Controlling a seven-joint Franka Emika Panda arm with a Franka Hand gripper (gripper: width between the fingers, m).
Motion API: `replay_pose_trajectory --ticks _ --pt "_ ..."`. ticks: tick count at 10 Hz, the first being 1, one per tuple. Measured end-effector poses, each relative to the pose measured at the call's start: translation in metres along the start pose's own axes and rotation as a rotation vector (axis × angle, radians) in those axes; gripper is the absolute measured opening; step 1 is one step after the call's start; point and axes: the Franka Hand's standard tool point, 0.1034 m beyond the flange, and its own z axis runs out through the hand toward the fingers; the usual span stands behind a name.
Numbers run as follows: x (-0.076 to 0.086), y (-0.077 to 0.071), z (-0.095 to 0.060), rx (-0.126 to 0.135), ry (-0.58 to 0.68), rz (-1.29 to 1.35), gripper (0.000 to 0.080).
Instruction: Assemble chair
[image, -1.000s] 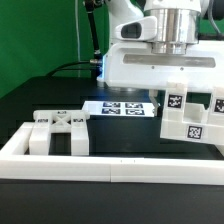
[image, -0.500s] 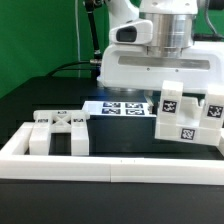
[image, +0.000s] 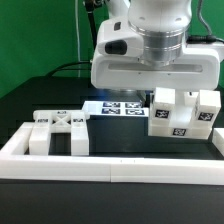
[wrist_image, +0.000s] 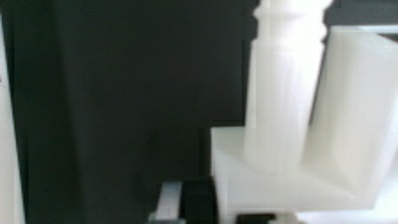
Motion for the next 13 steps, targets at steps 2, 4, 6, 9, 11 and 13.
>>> replay_pose_trajectory --ticks 2,4,6,9,11,13 --pt "-0.008 0.002 0.007 -0.002 -0.167 0.004 0.0035" --pt "-0.016 0.002 0.015 -0.009 -0.349 0.0 0.0035" --pt "-0.017 0.004 0.023 -0.019 -0.48 0.006 0.0035" --pt "-0.022 0.01 0.038 -0.037 -0.681 0.023 0.0035" --pt "-0.021 0.01 0.04 -0.038 -0.675 0.024 0.0099" --pt "-0.021 0.011 0.04 -0.036 -0.677 0.026 0.0286"
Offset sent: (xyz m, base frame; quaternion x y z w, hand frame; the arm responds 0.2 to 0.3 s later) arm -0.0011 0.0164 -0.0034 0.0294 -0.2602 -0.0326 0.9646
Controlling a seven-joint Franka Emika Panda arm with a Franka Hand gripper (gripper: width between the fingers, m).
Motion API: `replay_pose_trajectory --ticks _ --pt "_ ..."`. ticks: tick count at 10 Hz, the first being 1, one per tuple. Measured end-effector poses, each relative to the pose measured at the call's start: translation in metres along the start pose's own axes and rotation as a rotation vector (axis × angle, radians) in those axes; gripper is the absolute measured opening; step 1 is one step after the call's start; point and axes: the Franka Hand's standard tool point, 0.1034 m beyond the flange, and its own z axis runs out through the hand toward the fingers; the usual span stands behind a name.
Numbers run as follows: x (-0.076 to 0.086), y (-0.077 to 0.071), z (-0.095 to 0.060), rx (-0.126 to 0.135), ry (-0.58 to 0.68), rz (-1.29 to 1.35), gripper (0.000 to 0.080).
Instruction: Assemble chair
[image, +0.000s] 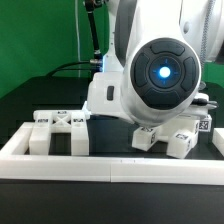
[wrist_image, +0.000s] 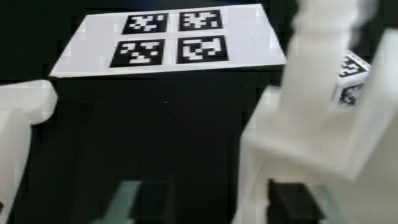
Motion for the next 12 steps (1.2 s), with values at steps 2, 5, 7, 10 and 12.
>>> replay_pose_trajectory --ticks 2,5,7,10,12 --pt "0.0 0.001 0.0 0.001 0.0 0.001 0.0587" --pt "0.001 0.004 0.0 0.005 -0.001 0.0 0.0646" --pt "0.001 0.009 -0.004 0.008 0.011 -0.005 0.0649" --pt "-0.004 0.015 -0.013 0.016 0.035 -0.005 0.0649" --pt "-0.002 0.021 -0.022 0.022 0.081 -0.005 0.0649"
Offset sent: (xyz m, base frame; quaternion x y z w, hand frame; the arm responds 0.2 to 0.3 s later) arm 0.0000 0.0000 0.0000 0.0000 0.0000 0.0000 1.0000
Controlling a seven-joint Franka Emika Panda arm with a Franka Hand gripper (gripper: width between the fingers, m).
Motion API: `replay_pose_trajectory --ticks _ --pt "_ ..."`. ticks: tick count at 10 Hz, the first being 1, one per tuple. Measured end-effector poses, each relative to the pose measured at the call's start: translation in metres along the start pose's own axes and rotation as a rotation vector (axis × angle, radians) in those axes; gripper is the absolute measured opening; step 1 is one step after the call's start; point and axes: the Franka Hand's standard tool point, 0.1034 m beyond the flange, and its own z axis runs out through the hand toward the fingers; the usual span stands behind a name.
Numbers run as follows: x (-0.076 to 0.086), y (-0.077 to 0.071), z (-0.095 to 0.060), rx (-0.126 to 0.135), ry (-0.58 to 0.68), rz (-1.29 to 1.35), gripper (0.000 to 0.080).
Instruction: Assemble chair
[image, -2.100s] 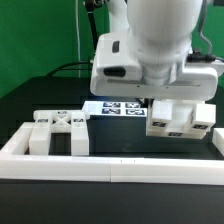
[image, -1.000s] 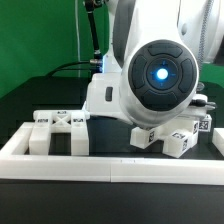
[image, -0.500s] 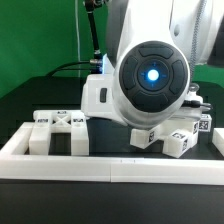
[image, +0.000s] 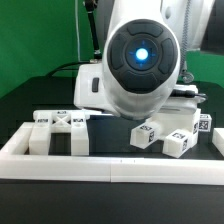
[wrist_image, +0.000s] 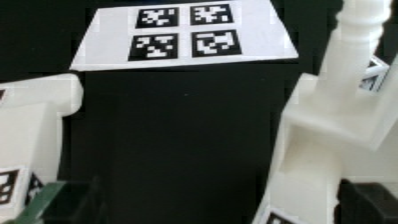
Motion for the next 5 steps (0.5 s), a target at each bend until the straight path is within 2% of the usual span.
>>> replay_pose_trajectory --ticks 1,2,4,5 --pt "0.009 0.002 -0.012 -0.003 0.106 -0.01 0.0649" --pt "0.006 0.005 -0.017 0.003 0.153 -0.012 0.0649" --pt "0.01 0.011 -0.033 0.012 0.322 -0.026 0.0649" --pt "0.007 0.014 -0.035 0.019 0.361 -0.021 0.0649"
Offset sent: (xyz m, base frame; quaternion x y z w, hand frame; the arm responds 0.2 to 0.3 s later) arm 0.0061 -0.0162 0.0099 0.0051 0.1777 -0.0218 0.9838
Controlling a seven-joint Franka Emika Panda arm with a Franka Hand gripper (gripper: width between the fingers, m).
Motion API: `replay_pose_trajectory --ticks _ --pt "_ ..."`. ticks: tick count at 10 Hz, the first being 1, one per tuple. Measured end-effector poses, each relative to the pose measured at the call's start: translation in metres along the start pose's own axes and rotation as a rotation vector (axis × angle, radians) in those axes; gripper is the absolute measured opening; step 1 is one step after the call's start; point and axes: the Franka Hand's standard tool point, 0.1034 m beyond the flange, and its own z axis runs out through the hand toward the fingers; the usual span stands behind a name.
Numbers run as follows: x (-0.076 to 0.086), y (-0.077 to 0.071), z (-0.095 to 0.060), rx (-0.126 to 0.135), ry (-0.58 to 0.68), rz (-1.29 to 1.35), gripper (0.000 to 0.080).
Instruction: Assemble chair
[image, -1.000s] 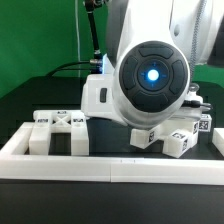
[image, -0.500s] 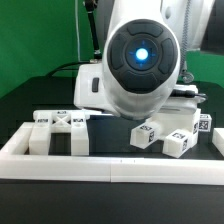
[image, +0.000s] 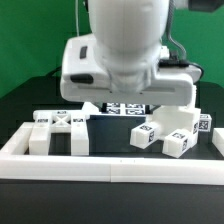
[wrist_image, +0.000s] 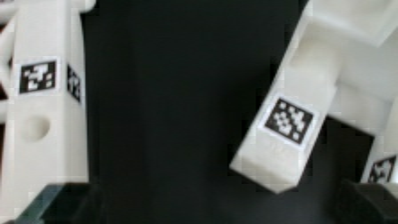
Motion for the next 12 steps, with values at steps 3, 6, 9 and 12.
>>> replay_pose_trajectory --ticks 3,6,9,12 --pt "0.01 -0.001 -0.008 -0.003 0.222 0.008 0.0648" --pt "0.013 0.004 -0.013 -0.027 0.474 -0.056 0.0649" --pt "0.003 0.024 -0.009 -0.068 0.616 -0.155 0.0649" --pt "0.005 0.033 -0.006 -0.084 0.633 -0.187 0.0649"
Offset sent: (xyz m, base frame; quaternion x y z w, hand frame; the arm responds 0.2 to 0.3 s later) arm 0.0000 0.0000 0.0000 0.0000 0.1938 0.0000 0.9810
